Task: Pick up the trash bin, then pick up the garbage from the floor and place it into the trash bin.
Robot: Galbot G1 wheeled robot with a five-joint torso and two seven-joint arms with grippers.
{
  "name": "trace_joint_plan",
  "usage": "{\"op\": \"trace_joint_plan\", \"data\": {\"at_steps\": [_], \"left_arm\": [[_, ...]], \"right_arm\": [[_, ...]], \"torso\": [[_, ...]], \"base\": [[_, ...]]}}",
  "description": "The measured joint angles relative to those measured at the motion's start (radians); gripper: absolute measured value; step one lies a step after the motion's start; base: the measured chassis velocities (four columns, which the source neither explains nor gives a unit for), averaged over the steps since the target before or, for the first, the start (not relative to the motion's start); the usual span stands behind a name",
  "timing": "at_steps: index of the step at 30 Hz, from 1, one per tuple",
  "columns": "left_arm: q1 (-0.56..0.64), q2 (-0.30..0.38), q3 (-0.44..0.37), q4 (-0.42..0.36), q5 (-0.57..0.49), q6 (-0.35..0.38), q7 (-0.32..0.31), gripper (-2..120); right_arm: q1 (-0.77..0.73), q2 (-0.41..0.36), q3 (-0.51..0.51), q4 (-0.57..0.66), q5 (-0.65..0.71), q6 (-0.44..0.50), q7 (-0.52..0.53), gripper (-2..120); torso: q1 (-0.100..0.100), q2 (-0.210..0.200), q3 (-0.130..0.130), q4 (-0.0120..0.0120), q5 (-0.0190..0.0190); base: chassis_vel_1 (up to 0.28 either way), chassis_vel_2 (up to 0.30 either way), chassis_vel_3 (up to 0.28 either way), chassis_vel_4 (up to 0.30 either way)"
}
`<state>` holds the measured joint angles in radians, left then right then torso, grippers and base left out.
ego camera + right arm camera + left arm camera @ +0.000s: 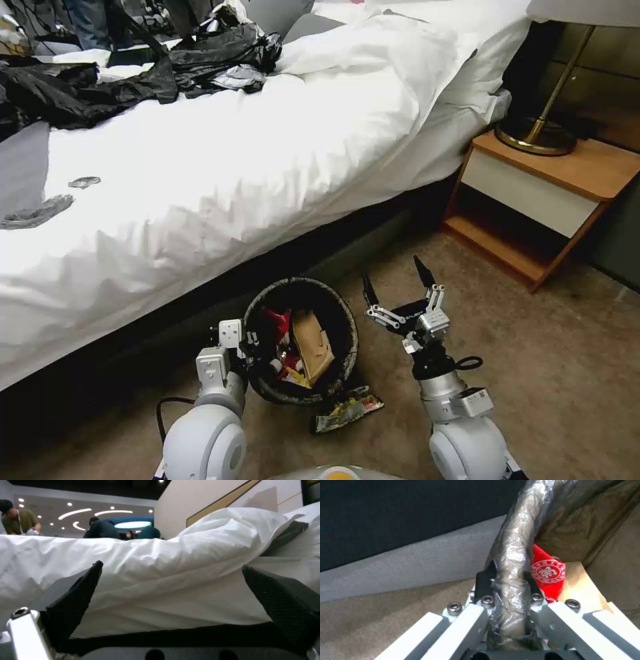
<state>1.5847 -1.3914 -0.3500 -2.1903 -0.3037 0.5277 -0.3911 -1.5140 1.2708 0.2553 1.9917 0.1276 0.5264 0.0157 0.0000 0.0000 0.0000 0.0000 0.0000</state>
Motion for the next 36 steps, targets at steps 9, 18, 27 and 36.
{"op": "trace_joint_plan", "data": {"at_steps": [9,18,27,36], "left_arm": [[0.000,0.001,-0.001,0.002,-0.002,0.000,-0.001,0],[0.000,0.001,-0.002,0.002,-0.003,0.000,-0.001,0],[-0.001,0.003,-0.011,0.001,-0.007,0.000,-0.001,0],[0.003,0.020,-0.035,-0.011,-0.024,0.000,-0.002,0]], "right_arm": [[0.018,0.003,0.000,-0.011,-0.001,0.009,-0.001,100],[0.029,-0.001,-0.001,-0.009,-0.001,0.009,0.000,100],[0.052,-0.010,0.004,-0.008,-0.001,0.001,0.017,100],[0.154,-0.075,0.114,-0.062,0.017,-0.067,0.015,100]], "torso": [[0.000,0.000,0.000,-0.0001,0.0000],[0.000,0.000,0.000,0.0000,0.0000],[0.000,0.000,0.000,0.0000,-0.0001],[0.000,0.000,0.000,0.0000,0.0002]], "base": [[0.104,-0.099,-0.114,0.103],[0.058,-0.066,-0.063,0.063],[-0.012,0.003,0.011,-0.007],[0.000,0.000,0.000,0.000]]}}
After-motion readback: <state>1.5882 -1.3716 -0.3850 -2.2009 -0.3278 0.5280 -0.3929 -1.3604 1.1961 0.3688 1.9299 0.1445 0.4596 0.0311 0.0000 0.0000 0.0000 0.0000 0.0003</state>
